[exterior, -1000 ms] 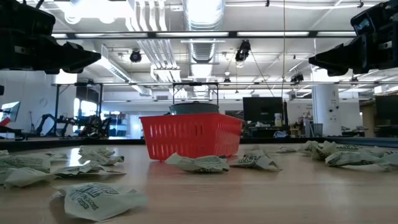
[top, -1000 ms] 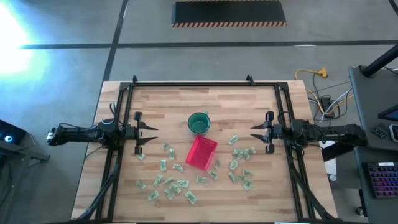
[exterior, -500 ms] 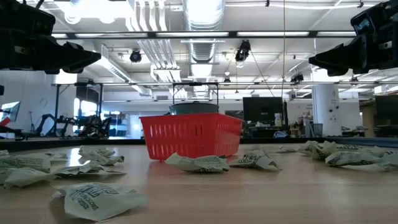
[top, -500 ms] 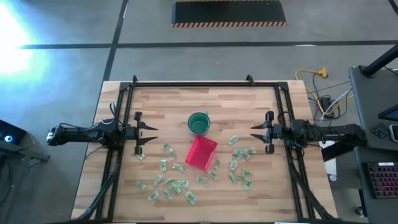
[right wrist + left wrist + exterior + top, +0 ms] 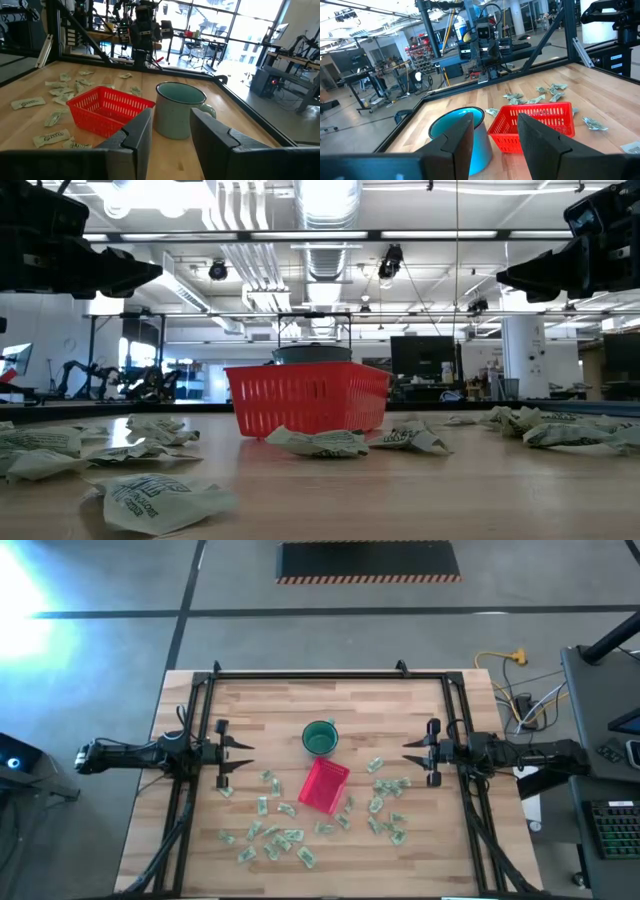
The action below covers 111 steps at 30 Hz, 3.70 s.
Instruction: Pick and place items into bin
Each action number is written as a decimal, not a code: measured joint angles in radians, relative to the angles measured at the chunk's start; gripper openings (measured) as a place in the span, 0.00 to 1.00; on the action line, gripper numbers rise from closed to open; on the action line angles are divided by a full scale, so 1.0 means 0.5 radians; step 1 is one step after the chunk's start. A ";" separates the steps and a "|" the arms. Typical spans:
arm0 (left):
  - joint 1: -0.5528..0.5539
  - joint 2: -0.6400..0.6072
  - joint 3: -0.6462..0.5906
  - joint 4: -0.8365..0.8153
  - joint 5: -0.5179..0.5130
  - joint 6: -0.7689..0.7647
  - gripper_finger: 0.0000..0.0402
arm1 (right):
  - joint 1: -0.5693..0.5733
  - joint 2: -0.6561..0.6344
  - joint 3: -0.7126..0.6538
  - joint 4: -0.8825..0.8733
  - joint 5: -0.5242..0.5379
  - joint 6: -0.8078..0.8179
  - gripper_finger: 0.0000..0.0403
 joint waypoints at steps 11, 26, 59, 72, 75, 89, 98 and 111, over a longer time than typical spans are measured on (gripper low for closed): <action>0.000 0.001 0.000 0.000 0.000 0.001 0.34 | 0.000 0.001 0.000 0.000 0.000 -0.065 0.31; 0.001 0.000 0.000 0.017 0.000 0.000 0.34 | -0.001 0.001 0.000 0.124 0.000 0.213 0.31; -0.001 0.022 0.000 0.416 -0.005 -0.215 0.34 | -0.001 0.012 0.000 0.106 0.005 0.106 0.31; -0.002 0.492 0.192 -0.121 0.032 -0.527 0.34 | -0.001 0.050 0.000 0.058 -0.018 0.316 0.31; -0.002 0.681 0.281 -0.077 -0.021 -0.527 0.34 | -0.001 0.050 0.000 0.058 -0.019 0.380 0.31; -0.002 1.710 0.799 -0.655 -0.240 -0.854 0.34 | -0.001 0.050 0.000 0.061 -0.024 0.478 0.31; -0.005 2.123 1.013 -0.698 -0.276 -0.946 0.34 | -0.001 0.061 0.000 0.059 -0.039 0.488 0.31; -0.020 2.257 1.025 -0.844 -0.215 -1.206 0.34 | 0.000 0.063 0.000 0.060 -0.039 0.485 0.31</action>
